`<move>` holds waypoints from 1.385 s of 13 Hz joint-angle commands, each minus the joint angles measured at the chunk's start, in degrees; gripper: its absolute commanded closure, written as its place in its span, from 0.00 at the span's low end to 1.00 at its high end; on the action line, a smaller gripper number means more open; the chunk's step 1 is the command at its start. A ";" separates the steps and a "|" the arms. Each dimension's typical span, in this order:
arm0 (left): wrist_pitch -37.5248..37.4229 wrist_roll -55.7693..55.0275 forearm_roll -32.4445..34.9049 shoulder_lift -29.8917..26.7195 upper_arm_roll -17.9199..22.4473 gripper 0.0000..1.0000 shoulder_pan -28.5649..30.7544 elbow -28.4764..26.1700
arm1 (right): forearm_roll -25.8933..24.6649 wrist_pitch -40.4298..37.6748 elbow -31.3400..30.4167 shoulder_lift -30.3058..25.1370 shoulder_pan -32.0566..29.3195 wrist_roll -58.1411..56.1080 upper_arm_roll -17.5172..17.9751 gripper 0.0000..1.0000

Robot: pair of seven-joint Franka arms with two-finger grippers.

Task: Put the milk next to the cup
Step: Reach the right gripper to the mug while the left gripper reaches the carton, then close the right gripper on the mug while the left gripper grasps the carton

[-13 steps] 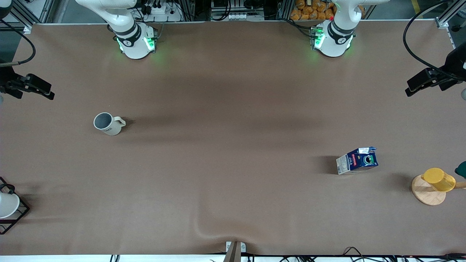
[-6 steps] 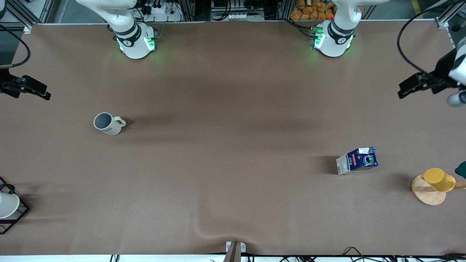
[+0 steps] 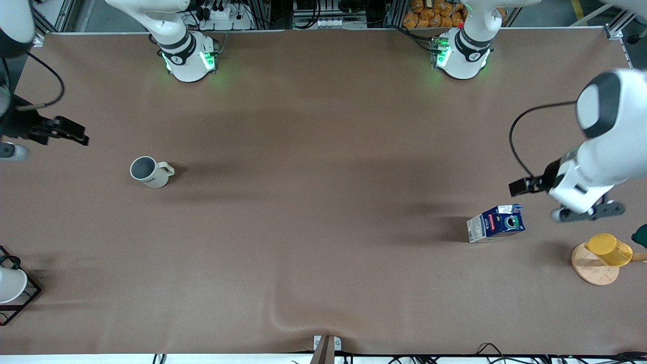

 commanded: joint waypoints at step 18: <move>7.54 -2.14 2.21 9.18 0.24 0.00 -0.67 1.83 | 4.23 37.79 -27.42 15.32 0.11 6.88 0.06 0.57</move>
